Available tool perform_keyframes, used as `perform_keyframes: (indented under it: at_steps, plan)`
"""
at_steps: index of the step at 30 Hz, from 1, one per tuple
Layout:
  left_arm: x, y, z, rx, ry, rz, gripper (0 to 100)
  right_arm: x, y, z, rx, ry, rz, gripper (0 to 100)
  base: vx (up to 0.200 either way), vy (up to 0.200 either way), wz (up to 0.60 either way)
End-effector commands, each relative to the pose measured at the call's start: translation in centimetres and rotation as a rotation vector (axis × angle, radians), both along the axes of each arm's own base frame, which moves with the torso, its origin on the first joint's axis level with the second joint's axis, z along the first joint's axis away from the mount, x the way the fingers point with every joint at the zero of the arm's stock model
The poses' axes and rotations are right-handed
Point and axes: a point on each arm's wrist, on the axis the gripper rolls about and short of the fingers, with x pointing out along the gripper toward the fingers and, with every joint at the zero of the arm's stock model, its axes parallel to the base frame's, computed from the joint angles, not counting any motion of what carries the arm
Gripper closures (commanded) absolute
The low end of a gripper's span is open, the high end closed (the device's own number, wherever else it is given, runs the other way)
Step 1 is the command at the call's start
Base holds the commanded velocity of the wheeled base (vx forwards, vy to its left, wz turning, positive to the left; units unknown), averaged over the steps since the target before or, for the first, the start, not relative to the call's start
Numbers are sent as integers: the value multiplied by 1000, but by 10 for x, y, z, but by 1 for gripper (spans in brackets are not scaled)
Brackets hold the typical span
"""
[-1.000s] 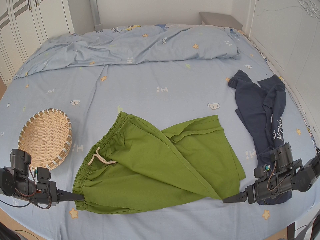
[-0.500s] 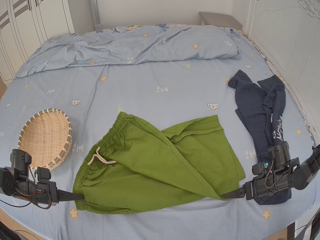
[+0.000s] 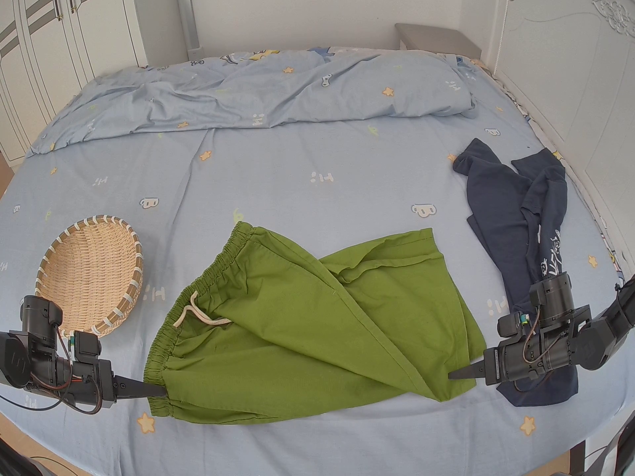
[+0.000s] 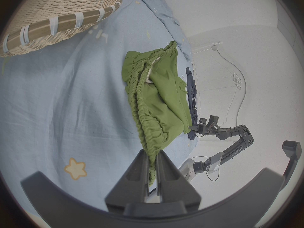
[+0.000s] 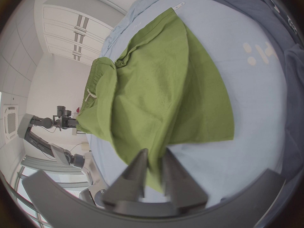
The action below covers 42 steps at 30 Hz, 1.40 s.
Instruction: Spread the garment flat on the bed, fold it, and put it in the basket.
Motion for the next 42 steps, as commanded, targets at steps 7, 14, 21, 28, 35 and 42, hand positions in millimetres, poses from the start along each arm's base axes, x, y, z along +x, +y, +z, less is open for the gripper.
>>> perform_keyframes:
  at_steps: [7,14,21,28,35,42]
  plan:
    - [0,-1,0,0,1,-3,100,-5,0,51,124,-42,-3,100,0,0,0]
    - [-1,1,-1,7,-10,-6,100,35,4,98,152,-146,-15,100,0,0,0]
    - [-5,4,-5,26,-31,-14,100,107,10,143,229,-269,-81,100,0,0,0]
    - [-6,4,-6,25,-27,-13,100,176,8,145,234,-274,-121,100,0,0,0]
    - [-5,4,-8,24,-20,-17,100,204,-1,137,229,-262,-153,0,0,0,0]
    - [-5,4,-10,34,-28,-32,100,211,-5,132,236,-249,-166,0,0,0,0]
